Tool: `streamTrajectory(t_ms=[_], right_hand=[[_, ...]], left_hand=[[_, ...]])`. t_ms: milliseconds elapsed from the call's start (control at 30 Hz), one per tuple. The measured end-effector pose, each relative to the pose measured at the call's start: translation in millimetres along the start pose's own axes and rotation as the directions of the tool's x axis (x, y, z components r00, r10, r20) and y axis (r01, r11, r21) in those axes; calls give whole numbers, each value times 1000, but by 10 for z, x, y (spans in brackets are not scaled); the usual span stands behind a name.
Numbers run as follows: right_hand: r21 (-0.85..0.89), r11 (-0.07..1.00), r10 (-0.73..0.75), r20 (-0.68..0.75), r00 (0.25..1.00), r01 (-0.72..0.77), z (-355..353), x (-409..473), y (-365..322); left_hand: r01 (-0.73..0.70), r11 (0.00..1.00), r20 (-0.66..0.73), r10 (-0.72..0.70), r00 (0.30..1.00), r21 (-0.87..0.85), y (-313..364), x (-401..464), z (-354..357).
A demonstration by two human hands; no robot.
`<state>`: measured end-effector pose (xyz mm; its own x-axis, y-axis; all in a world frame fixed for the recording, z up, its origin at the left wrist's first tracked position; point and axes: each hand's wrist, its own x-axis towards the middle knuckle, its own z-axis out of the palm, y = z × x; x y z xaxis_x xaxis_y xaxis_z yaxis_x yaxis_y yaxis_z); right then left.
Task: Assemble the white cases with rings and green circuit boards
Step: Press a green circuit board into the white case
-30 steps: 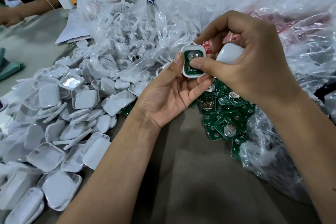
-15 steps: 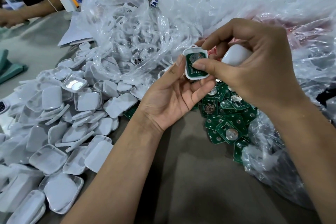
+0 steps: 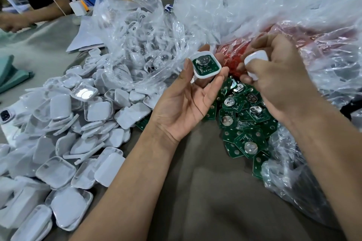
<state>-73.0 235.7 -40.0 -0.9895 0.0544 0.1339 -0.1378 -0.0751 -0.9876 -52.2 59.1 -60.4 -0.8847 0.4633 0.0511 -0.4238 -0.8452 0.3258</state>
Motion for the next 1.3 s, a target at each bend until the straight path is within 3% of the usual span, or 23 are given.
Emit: streamTrajectory(t_ms=[67,200,400,600,767,967,1100,1300], right_hand=[[-15,1000,-22,7,1000,22,15,-3,16],[123,991,-60,-6,998,60,29,-17,-15],[258,966,32,9,999,-34,20,-15,-71],[216,974,-52,-78,996,67,-16,-39,-130],[263,964,-48,18,999,42,-16,-61,-154],[68,990,-133,100,986,126,95,-95,-66],[-59,984,-165,92,982,170,112,-98,2],[-86,977,-189,88,978,196,110,-88,33]], left_hand=[[-10,1000,6,10,1000,-25,6,-5,6],[-52,998,-12,52,999,-19,2,-21,26],[-137,988,-59,141,988,65,-19,-1,9],[-222,953,-61,239,969,204,-26,41,-96],[-332,774,-91,445,891,539,-101,90,-125],[-366,544,-54,608,792,755,-169,95,-118],[-347,485,-49,634,772,803,-213,97,-128],[-331,439,-28,635,772,835,-218,80,-116]])
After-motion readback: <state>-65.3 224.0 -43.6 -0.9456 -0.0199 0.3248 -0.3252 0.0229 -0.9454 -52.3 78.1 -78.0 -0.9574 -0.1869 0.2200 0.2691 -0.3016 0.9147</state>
